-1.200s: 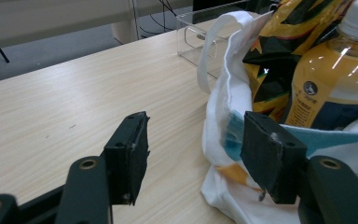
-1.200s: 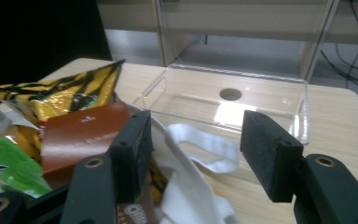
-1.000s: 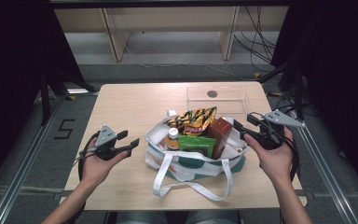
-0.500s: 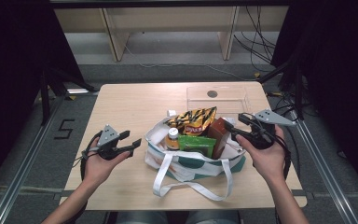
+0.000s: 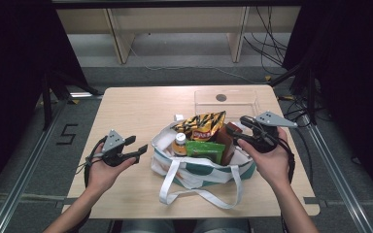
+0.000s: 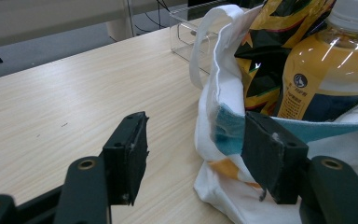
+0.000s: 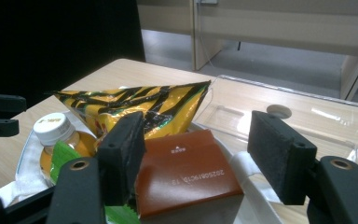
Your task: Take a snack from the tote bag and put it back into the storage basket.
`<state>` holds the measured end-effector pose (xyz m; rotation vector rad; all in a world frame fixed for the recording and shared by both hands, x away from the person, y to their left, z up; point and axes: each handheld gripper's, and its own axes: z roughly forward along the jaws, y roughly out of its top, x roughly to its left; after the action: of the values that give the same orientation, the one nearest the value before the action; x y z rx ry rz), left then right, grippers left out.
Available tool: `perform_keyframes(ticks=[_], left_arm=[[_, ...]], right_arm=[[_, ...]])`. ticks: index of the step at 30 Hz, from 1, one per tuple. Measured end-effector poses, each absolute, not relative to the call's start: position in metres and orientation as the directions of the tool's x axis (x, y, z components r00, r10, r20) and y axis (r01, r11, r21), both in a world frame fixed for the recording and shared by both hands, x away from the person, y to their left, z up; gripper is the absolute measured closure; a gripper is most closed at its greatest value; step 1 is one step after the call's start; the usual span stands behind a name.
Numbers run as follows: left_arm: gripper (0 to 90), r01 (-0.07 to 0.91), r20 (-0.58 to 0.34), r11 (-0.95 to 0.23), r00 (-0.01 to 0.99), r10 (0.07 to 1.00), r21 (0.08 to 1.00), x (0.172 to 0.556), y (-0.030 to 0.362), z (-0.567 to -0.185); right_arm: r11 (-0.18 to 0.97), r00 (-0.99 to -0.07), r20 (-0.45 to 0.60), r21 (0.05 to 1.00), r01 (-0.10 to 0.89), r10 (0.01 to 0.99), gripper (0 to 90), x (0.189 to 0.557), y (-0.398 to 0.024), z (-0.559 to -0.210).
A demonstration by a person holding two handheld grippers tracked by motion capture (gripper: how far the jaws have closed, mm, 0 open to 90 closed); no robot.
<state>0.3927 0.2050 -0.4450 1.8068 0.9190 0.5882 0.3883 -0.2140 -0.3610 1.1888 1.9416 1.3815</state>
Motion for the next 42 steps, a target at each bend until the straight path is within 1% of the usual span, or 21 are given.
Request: perform_keyframes(ticks=[3, 4, 8, 9, 13, 16, 19, 20, 23, 24, 26, 28, 29, 30, 31, 32, 34, 37, 39, 41, 42], left_arm=[[40.0, 0.324, -0.012, -0.227, 0.596, 0.803, 0.918, 0.393, 0.205, -0.445], [40.0, 0.324, -0.011, -0.227, 0.596, 0.803, 0.919, 0.393, 0.205, -0.445], [39.9, 0.325, -0.013, -0.227, 0.595, 0.803, 0.918, 0.393, 0.205, -0.445], [39.9, 0.325, -0.012, -0.227, 0.596, 0.803, 0.918, 0.393, 0.205, -0.445], [39.9, 0.319, -0.012, -0.225, 0.599, 0.800, 0.921, 0.393, 0.204, -0.444], [39.9, 0.320, -0.014, -0.224, 0.599, 0.800, 0.920, 0.393, 0.204, -0.444], [39.8, 0.322, -0.010, -0.228, 0.596, 0.803, 0.919, 0.393, 0.205, -0.444], [39.8, 0.320, -0.011, -0.226, 0.597, 0.802, 0.920, 0.393, 0.205, -0.444], [39.7, 0.319, -0.010, -0.226, 0.597, 0.802, 0.920, 0.393, 0.205, -0.444], [39.7, 0.319, -0.011, -0.226, 0.598, 0.801, 0.920, 0.393, 0.205, -0.444], [39.7, 0.319, -0.010, -0.226, 0.598, 0.802, 0.920, 0.393, 0.205, -0.444], [39.7, 0.319, -0.010, -0.225, 0.597, 0.802, 0.921, 0.393, 0.205, -0.444], [39.7, 0.319, -0.010, -0.226, 0.598, 0.802, 0.921, 0.393, 0.205, -0.444], [39.7, 0.319, -0.011, -0.226, 0.597, 0.802, 0.920, 0.393, 0.205, -0.444], [39.7, 0.319, -0.010, -0.226, 0.598, 0.802, 0.920, 0.393, 0.205, -0.444], [39.7, 0.319, -0.010, -0.227, 0.598, 0.802, 0.920, 0.393, 0.205, -0.444], [39.6, 0.317, -0.012, -0.224, 0.600, 0.800, 0.921, 0.394, 0.205, -0.444], [39.6, 0.318, -0.012, -0.225, 0.600, 0.800, 0.921, 0.394, 0.205, -0.444], [39.6, 0.321, -0.010, -0.228, 0.598, 0.802, 0.919, 0.393, 0.205, -0.444], [39.5, 0.321, -0.010, -0.228, 0.598, 0.802, 0.919, 0.394, 0.205, -0.444], [39.5, 0.321, -0.010, -0.228, 0.598, 0.801, 0.919, 0.394, 0.205, -0.444]], right_arm=[[0.121, -0.517, 0.095, 0.922, 0.368, 0.851, 36.0, 0.390, -0.213, -0.363], [0.140, -0.521, 0.069, 0.926, 0.351, 0.851, 35.6, 0.391, -0.214, -0.363], [0.122, -0.520, 0.099, 0.920, 0.373, 0.848, 35.4, 0.391, -0.210, -0.360], [0.139, -0.530, 0.081, 0.922, 0.361, 0.844, 35.5, 0.393, -0.210, -0.358], [0.143, -0.535, 0.079, 0.922, 0.359, 0.841, 35.8, 0.399, -0.204, -0.354], [0.154, -0.536, 0.060, 0.926, 0.344, 0.842, 37.9, 0.408, -0.202, -0.353], [0.158, -0.545, 0.073, 0.918, 0.364, 0.835, 40.4, 0.416, -0.199, -0.353], [0.145, -0.536, 0.093, 0.912, 0.384, 0.839, 40.8, 0.417, -0.197, -0.353], [0.166, -0.547, 0.074, 0.912, 0.376, 0.834, 43.3, 0.426, -0.196, -0.353], [0.162, -0.545, 0.090, 0.903, 0.398, 0.833, 43.9, 0.428, -0.195, -0.352], [0.170, -0.556, 0.090, 0.902, 0.398, 0.826, 46.2, 0.432, -0.194, -0.352], [0.176, -0.560, 0.101, 0.891, 0.419, 0.823, 47.3, 0.435, -0.194, -0.351], [0.184, -0.561, 0.086, 0.894, 0.408, 0.823, 47.8, 0.437, -0.193, -0.352], [0.176, -0.558, 0.103, 0.888, 0.424, 0.824, 48.3, 0.438, -0.192, -0.352], [0.197, -0.570, 0.081, 0.891, 0.409, 0.818, 48.5, 0.440, -0.193, -0.352], [0.182, -0.554, 0.111, 0.876, 0.446, 0.825, 48.8, 0.439, -0.191, -0.352], [0.201, -0.577, 0.090, 0.885, 0.420, 0.812, 49.4, 0.443, -0.192, -0.353], [0.198, -0.565, 0.104, 0.872, 0.447, 0.818, 50.9, 0.444, -0.190, -0.354], [0.234, -0.584, 0.067, 0.875, 0.425, 0.809, 51.9, 0.447, -0.192, -0.354], [0.211, -0.572, 0.105, 0.864, 0.458, 0.813, 53.1, 0.447, -0.189, -0.355], [0.226, -0.583, 0.100, 0.859, 0.460, 0.806, 53.5, 0.448, -0.189, -0.355]])
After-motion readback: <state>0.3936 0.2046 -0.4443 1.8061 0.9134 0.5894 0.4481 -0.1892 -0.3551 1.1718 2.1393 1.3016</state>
